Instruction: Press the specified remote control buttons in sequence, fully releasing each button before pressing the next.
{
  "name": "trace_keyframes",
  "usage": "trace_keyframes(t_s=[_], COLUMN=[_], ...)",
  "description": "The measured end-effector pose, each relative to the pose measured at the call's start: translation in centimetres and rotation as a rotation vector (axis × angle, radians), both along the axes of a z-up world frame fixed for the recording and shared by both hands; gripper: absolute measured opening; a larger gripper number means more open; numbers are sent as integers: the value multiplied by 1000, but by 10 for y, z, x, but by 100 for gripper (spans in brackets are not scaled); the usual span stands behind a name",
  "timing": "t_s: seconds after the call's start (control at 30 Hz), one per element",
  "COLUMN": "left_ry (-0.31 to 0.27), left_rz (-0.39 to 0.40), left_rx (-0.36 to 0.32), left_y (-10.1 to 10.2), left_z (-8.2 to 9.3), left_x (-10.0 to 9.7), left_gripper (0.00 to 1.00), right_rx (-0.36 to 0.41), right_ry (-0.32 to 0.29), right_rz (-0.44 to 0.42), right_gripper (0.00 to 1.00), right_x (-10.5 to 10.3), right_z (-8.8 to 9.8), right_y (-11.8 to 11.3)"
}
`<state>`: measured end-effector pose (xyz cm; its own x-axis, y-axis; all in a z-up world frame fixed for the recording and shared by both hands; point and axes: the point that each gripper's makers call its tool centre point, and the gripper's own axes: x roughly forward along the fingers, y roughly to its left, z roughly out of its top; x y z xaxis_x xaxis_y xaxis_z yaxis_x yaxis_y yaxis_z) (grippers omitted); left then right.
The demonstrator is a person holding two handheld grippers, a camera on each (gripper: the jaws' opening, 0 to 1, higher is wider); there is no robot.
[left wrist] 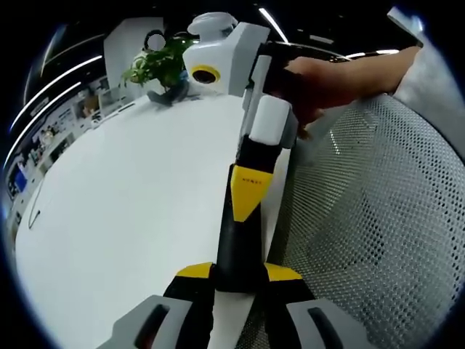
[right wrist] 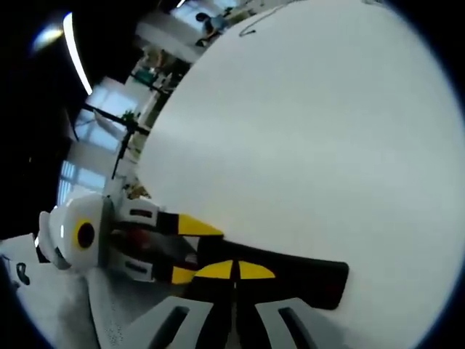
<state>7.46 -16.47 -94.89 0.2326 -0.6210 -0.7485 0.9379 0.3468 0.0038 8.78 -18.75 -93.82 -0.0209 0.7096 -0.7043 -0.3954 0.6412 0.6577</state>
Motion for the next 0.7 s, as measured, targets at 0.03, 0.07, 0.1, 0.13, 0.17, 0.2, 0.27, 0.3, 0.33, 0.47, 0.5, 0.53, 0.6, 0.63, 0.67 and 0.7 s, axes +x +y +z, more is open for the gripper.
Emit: trace_keyframes(t_s=[0.03,0.07,0.1,0.13,0.17,0.2,0.27,0.3,0.33,0.47,0.5,0.53,0.6,0.63,0.67,0.7], left_ry=[-1,-1,-1,-1,-1,-1,0,0,0,1,0,0,2,5,7,6], left_rz=[-1,-1,-2,-2,-2,-2,-1,-1,0,0,-1,-1,3,4,6,5], left_rx=[0,-1,-1,-2,-2,-2,-3,-3,-4,-4,-4,-3,-3,-1,-1,-1], left_y=[0,0,0,0,0,0,0,0,0,0,0,0,0,0,0,0], left_z=[0,0,0,0,0,0,0,0,0,0,0,0,0,0,0,0], left_x=[0,0,0,0,0,0,0,0,0,0,0,0,0,0,0,0], left_gripper=[24,24,24,24,24,24,24,24,24,24,24,24,24,24,24,24], right_rx=[1,1,1,1,0,-1,-1,0,0,7,11,14,13,8,5,2], right_ry=[1,1,1,-2,-4,-5,-5,-1,-1,20,23,25,23,13,5,-1], right_rz=[-3,-4,-10,-11,-11,-13,-13,-17,-18,-33,-36,-39,-38,-33,-29,-27], right_gripper=[0,0,0,0,0,0,0,0,0,0,0,0,0,0,0,0], right_x=[0,0,0,1,1,1,1,1,1,2,2,1,1,0,0,0], right_z=[0,0,0,0,0,0,0,0,0,-1,-1,0,0,0,1,1], right_y=[0,0,0,0,0,0,0,0,0,0,-1,-1,-1,0,0,-1])
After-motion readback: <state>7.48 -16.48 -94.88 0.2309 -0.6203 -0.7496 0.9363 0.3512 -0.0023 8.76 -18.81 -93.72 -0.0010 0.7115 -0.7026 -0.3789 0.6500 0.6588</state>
